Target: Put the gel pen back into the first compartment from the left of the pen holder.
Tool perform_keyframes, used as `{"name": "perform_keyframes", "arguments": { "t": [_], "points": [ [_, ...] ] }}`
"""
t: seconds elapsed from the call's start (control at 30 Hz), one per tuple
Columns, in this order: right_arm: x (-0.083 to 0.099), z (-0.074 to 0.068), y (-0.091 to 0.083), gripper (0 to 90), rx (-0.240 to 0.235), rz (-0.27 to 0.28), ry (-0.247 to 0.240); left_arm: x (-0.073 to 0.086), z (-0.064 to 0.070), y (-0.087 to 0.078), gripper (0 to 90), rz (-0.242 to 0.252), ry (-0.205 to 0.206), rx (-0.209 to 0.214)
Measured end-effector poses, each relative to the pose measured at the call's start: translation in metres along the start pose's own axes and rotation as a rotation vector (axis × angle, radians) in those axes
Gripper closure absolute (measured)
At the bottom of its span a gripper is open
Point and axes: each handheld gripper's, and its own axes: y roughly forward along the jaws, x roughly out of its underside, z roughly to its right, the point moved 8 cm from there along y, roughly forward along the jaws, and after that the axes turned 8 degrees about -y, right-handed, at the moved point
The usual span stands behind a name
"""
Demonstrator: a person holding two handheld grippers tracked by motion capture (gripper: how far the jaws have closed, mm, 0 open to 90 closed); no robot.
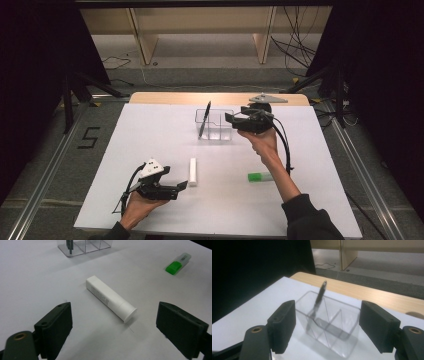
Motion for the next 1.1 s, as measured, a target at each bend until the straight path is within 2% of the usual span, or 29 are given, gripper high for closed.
{"name": "perform_keyframes", "arguments": {
  "t": [0.2, 0.37, 0.67, 0.77, 0.9, 1.1],
  "points": [
    [0.021, 0.001, -0.021, 29.3, 0.010, -0.012, -0.049, 0.002, 0.001, 0.002, 13.2, -0.020, -0.001, -0.006],
    [0.031, 0.000, -0.036, 29.0, -0.012, 0.005, -0.025, 0.002, -0.002, 0.001, 13.2, -0.015, 0.003, -0.013],
    [0.061, 0.003, -0.061, 27.5, 0.020, 0.003, -0.043, -0.004, -0.001, 0.000, 13.2, 0.007, -0.002, 0.001],
    [0.069, 0.002, -0.071, 26.9, 0.019, 0.011, -0.046, -0.008, 0.002, 0.001, 13.2, 0.010, 0.009, 0.011],
    [0.079, 0.001, -0.085, 26.8, 0.012, 0.038, -0.014, -0.014, 0.009, 0.005, 13.2, 0.004, 0.025, 0.029],
    [0.093, -0.001, -0.101, 26.2, 0.020, 0.045, -0.023, -0.023, 0.016, 0.010, 13.2, -0.021, 0.066, 0.050]
  ]
}}
